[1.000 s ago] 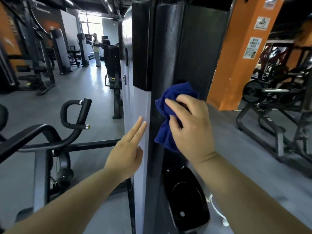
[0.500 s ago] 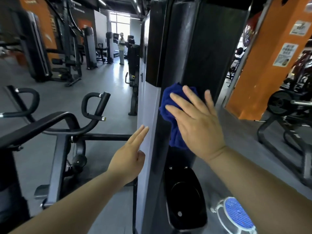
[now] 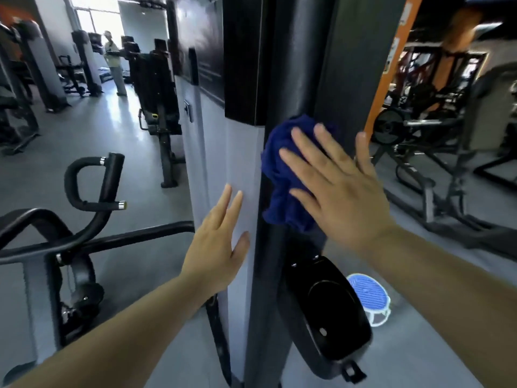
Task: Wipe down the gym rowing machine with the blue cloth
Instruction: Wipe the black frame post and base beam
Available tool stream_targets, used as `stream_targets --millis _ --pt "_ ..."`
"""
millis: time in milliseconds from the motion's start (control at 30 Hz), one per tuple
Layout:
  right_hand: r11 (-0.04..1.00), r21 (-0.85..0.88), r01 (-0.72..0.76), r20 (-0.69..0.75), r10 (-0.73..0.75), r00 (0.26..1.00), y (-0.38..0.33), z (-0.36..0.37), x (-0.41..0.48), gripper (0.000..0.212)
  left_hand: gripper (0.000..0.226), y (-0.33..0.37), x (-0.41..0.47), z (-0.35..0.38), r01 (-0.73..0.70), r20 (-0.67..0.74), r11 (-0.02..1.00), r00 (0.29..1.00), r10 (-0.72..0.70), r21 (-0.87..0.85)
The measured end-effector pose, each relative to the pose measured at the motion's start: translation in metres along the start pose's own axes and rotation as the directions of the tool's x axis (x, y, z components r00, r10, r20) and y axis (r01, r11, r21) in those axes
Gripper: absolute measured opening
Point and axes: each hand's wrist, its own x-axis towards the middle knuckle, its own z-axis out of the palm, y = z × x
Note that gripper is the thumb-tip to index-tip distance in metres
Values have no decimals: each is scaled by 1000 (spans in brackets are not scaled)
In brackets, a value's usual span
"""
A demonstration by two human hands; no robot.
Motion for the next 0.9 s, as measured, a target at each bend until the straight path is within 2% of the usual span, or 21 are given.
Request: stream_targets --millis 67,133,233,267,333,367,467,567,633,700,800,900 --pt "998 -27 -57 -1 57 998 -10 -2 3 58 70 -12 0 0 -39 35 999 999 38 26" --pt "998 -57 -31 115 37 993 -34 6 -21 64 68 -19 2 0 -71 52 997 996 69 33" --pt "986 -43 161 399 -131 907 -68 23 -72 80 69 -24 2 -1 -124 49 992 991 123 15" --pt "975 -50 218 439 -175 881 -71 24 -80 81 70 -26 3 -1 -132 60 991 990 131 17" --pt "967 -46 251 443 -206 873 -67 25 -78 82 71 -30 3 -4 -149 78 988 986 146 30" --pt "975 -50 216 413 -177 894 -63 23 -71 81 71 -31 3 -5 -156 85 987 985 152 41" --pt "991 -130 -42 207 69 976 -49 9 -37 67 73 -31 1 -3 -155 99 987 984 149 49" --pt "977 -98 -188 132 200 971 -48 2 -18 58 72 -30 -3 -2 -136 109 990 986 130 48" --pt "984 -79 -162 199 175 964 -59 9 -24 66 72 -32 -7 -3 -137 117 988 985 129 64" --pt "996 -69 -55 340 76 937 -77 20 -46 80 73 -37 -12 -5 -138 121 987 984 128 86" --pt "996 -51 71 540 -32 841 -97 25 -71 89 73 -42 -13 -11 -137 143 985 982 121 108" --pt "997 -75 6 515 34 856 -97 18 -65 98 75 -46 -5 -9 -203 129 970 974 186 133"
